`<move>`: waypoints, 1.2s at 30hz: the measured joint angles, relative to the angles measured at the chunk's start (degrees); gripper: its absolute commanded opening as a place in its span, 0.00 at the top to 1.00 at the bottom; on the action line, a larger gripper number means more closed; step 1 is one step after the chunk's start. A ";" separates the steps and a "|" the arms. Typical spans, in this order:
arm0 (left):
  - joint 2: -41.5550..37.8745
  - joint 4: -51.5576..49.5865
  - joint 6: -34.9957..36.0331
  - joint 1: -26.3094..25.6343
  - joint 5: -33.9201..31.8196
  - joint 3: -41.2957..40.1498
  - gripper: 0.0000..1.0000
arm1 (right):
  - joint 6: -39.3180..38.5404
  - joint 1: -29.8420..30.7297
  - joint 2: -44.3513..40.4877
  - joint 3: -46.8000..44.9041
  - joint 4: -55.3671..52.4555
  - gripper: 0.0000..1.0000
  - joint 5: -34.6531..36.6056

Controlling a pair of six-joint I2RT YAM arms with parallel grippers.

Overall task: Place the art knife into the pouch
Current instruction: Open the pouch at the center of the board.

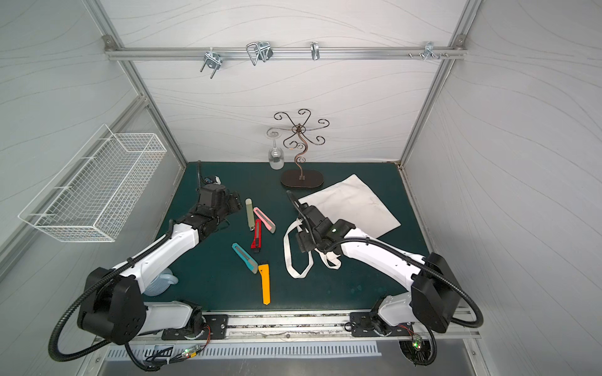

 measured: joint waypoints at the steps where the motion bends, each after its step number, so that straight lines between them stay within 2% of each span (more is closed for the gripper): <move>1: -0.46 -0.98 -0.70 0.00 0.35 -0.31 0.23 | 0.39 1.40 1.18 -0.11 0.00 0.23 -0.37; 6: -0.92 -3.87 -3.54 0.00 2.40 -0.42 0.24 | 2.01 6.36 7.82 -0.46 0.00 0.26 -2.14; 11: -0.94 -5.07 -5.25 0.00 3.67 -0.44 0.24 | 3.32 8.87 12.02 -0.44 0.04 0.29 -2.93; 18: -0.94 -5.33 -6.60 0.00 4.33 -1.84 0.24 | 4.09 11.17 17.25 -0.13 0.11 0.40 -4.04; 21: -0.94 -5.35 -6.91 0.00 4.33 -2.21 0.24 | 4.68 11.93 19.17 0.98 0.26 0.64 -4.22; 24: -0.96 -5.38 -7.17 0.00 4.31 -2.29 0.24 | 4.48 12.17 20.41 2.34 0.87 1.00 -4.63; 31: -2.45 -5.88 -7.30 0.00 3.98 -2.29 0.24 | 4.66 12.09 18.36 4.70 -1.49 1.00 -4.68; 34: -3.48 -6.19 -7.26 0.00 3.80 -2.27 0.24 | 4.57 10.40 11.82 9.03 -5.25 1.00 -6.43; 36: -3.91 -6.38 -7.19 0.00 3.82 -2.23 0.25 | 4.66 6.27 5.29 13.49 -6.45 1.00 -9.73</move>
